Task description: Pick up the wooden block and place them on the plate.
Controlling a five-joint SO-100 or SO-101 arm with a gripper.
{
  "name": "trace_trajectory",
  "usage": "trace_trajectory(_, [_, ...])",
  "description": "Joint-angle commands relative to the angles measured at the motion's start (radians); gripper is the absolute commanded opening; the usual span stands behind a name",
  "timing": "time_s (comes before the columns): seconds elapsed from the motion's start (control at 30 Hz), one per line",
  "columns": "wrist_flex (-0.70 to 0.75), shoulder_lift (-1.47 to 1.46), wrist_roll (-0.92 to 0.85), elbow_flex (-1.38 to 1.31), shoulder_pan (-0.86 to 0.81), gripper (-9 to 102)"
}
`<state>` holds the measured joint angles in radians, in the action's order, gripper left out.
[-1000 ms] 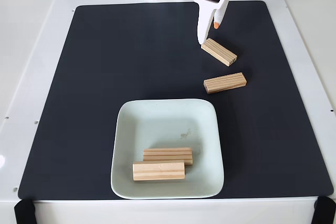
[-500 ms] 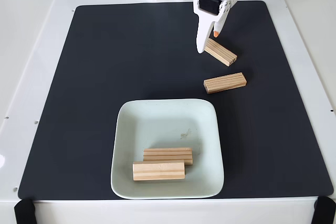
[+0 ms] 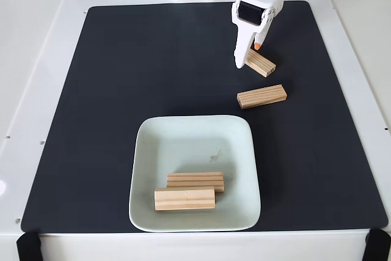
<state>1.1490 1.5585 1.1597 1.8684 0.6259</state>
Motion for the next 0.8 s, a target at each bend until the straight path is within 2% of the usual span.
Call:
trace_trajectory(0.0, [-0.003,-0.002,0.011,-0.071,0.009,29])
trace_trajectory(0.77, [-0.008,-0.103,0.018,-0.124,0.029,29])
